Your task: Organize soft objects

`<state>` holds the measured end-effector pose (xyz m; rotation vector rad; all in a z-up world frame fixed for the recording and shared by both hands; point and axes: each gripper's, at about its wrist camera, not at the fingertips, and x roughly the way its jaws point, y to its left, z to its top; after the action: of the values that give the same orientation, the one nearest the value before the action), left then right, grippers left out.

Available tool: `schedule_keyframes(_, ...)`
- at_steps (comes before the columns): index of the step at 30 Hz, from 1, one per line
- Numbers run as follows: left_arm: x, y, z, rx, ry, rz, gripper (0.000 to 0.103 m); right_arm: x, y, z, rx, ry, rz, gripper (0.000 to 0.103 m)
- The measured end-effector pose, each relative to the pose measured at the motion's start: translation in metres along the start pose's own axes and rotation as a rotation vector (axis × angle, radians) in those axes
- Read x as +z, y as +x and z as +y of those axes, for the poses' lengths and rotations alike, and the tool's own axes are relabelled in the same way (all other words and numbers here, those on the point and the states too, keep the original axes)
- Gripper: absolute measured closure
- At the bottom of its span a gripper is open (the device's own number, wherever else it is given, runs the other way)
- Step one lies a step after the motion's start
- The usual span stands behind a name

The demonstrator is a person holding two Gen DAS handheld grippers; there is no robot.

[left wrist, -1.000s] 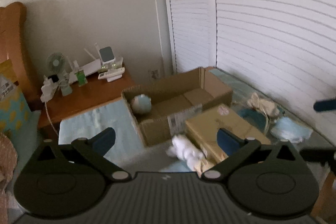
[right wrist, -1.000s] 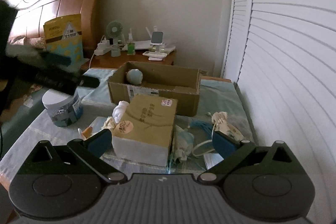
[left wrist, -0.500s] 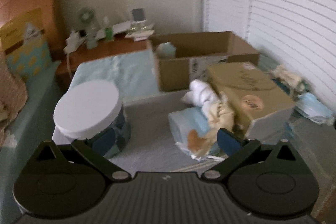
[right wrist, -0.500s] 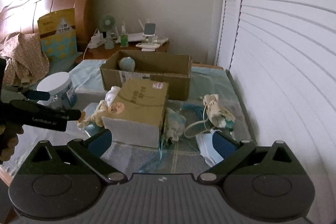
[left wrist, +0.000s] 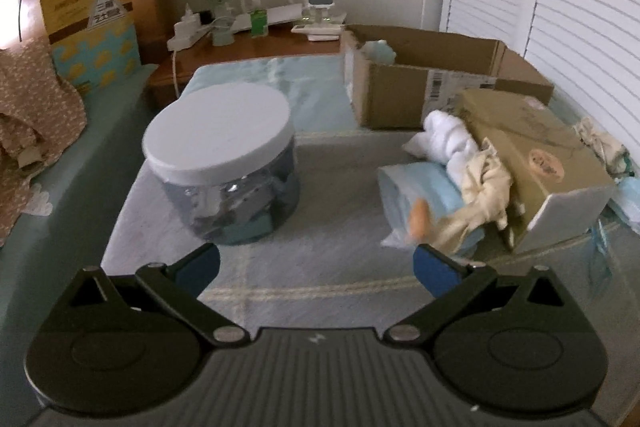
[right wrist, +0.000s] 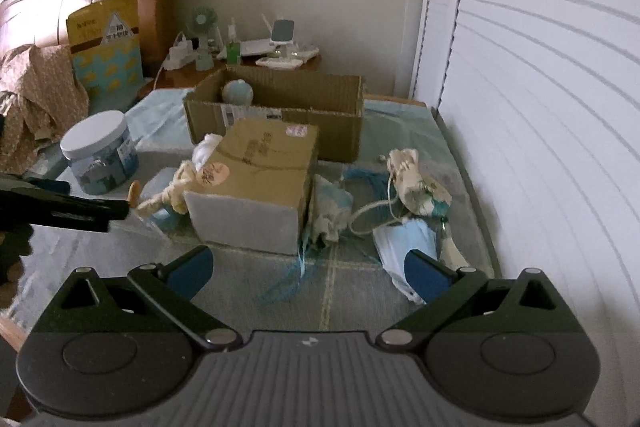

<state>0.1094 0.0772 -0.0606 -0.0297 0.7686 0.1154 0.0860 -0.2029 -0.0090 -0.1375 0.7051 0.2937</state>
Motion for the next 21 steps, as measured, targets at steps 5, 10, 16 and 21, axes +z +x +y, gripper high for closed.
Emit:
schedule_keyframes(5,-0.004,-0.009,0.001,-0.017,0.018,-0.019,0.001,-0.005,0.006,-0.004,-0.012,0.008,0.023,0.000)
schedule_keyframes(10,0.000,-0.015,-0.008,-0.061,0.054,-0.064,0.004,-0.005,0.011,-0.007,-0.034,0.015,0.028,0.000)
schedule_keyframes(16,0.010,-0.020,-0.023,-0.128,0.095,-0.110,0.037,-0.008,0.019,-0.013,-0.039,0.037,0.047,0.000)
schedule_keyframes(21,0.012,-0.011,-0.035,-0.162,0.135,-0.120,0.057,-0.008,0.026,-0.014,-0.031,0.039,0.057,0.000)
